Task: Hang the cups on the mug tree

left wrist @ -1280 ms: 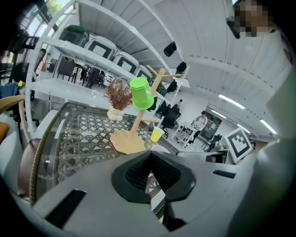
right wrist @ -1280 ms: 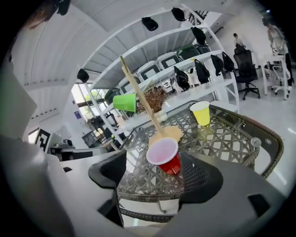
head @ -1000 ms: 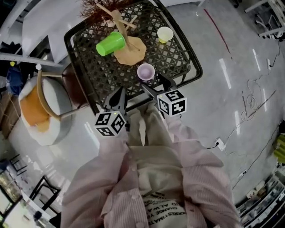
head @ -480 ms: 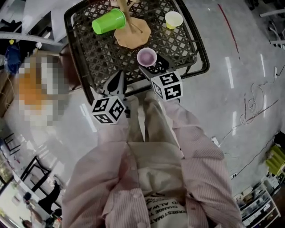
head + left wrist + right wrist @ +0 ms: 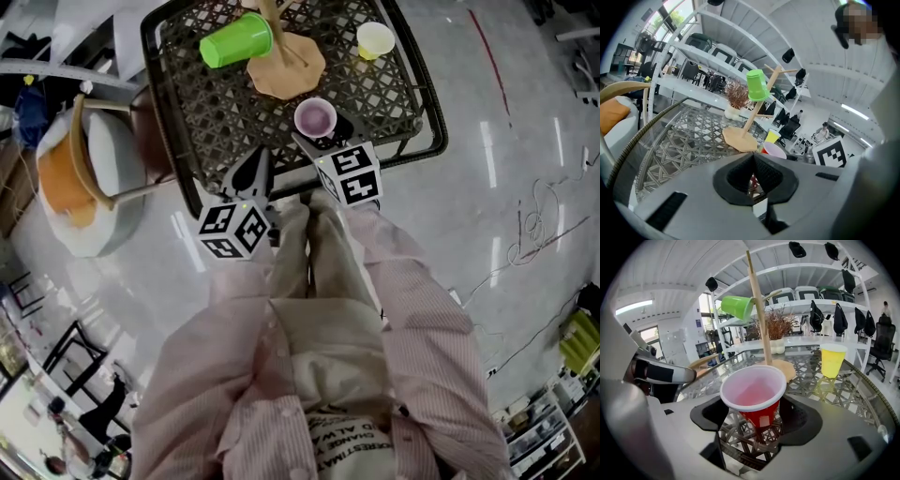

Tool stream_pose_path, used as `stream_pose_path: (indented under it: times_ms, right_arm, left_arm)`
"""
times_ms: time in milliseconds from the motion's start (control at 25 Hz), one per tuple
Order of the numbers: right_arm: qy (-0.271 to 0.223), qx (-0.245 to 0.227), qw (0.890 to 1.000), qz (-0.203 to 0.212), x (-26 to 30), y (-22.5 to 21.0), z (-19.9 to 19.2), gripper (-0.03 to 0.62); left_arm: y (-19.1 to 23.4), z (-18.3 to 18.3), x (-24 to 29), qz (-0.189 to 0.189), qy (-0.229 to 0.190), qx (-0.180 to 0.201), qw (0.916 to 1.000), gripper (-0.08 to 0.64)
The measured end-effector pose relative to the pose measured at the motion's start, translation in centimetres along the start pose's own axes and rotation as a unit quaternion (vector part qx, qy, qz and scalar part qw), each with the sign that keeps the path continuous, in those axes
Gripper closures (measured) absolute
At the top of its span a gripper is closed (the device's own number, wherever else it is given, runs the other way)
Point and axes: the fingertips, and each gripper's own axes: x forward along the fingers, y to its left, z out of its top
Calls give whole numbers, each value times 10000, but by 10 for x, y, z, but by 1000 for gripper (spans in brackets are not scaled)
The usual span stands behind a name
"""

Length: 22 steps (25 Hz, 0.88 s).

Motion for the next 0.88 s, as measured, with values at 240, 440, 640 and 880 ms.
stream_pose_path:
  times_ms: [240,440,640,880]
  right_arm:
    - [48,62,10000,3,-1,1,3,291]
    - [13,188,9998,-62,-13,2,11,293]
    - [-26,261,9995,-190,-31,1,20,293]
    - [-176,333,9988,-310,-54,-3,42,293]
  left_arm:
    - [-3,3,1,-79,31,35,10000,561]
    - [-10,11,-2,-179,11,96,9998,561]
    - [-25,19,-8,-279,-53,155,9995,561]
    - [-43,33,-20,-329,-223,269,9988,561]
